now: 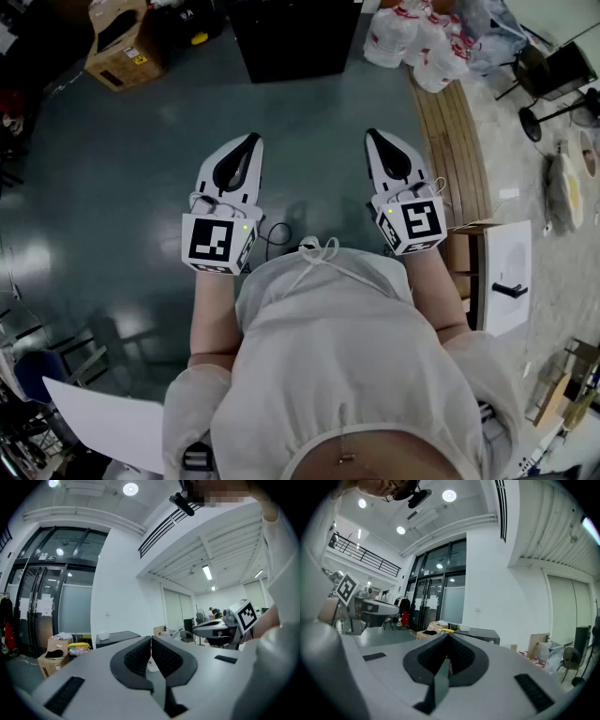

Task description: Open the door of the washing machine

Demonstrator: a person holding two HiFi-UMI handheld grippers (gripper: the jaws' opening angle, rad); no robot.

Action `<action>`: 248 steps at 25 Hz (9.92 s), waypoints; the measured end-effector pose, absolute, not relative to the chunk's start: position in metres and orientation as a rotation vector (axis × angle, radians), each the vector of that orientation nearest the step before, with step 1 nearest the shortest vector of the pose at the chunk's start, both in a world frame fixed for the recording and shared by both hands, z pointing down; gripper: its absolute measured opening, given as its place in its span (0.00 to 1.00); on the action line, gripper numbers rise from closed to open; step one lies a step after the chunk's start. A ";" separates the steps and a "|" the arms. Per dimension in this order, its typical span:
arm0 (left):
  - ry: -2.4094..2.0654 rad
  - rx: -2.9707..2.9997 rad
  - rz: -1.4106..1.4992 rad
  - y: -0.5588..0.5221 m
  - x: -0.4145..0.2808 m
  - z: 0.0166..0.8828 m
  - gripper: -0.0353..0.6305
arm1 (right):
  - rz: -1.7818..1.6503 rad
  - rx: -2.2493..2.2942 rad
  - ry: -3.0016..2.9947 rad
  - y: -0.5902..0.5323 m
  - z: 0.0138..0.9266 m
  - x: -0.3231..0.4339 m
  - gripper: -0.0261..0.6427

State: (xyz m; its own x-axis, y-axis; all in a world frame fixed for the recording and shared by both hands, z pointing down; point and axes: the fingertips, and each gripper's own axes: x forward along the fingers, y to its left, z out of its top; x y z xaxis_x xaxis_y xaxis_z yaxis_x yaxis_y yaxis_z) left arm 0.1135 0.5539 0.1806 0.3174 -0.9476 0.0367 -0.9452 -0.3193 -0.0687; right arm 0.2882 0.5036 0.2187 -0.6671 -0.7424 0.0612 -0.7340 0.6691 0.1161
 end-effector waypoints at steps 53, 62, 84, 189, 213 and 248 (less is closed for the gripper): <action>2.241 -2.247 -0.270 0.156 -0.102 0.230 0.09 | 0.145 1.021 -2.807 0.019 0.281 0.080 0.74; 2.210 -2.310 -0.297 0.076 -0.166 0.260 0.09 | 0.241 1.088 -2.696 -0.049 0.318 0.028 0.74; 1.728 -2.800 -0.369 -0.147 -0.343 0.360 0.09 | 0.982 1.560 -1.925 -0.159 0.539 -0.119 0.74; 1.074 -3.127 -0.717 0.007 0.133 0.543 0.09 | 1.256 1.583 -1.534 0.083 0.719 0.299 0.17; 0.835 -3.141 -0.749 -0.017 0.295 0.550 0.09 | 1.123 1.466 -1.666 0.053 0.718 0.457 0.18; 0.849 -3.105 -0.666 -0.041 0.303 0.479 0.09 | 0.906 1.446 -1.735 0.017 0.615 0.471 0.05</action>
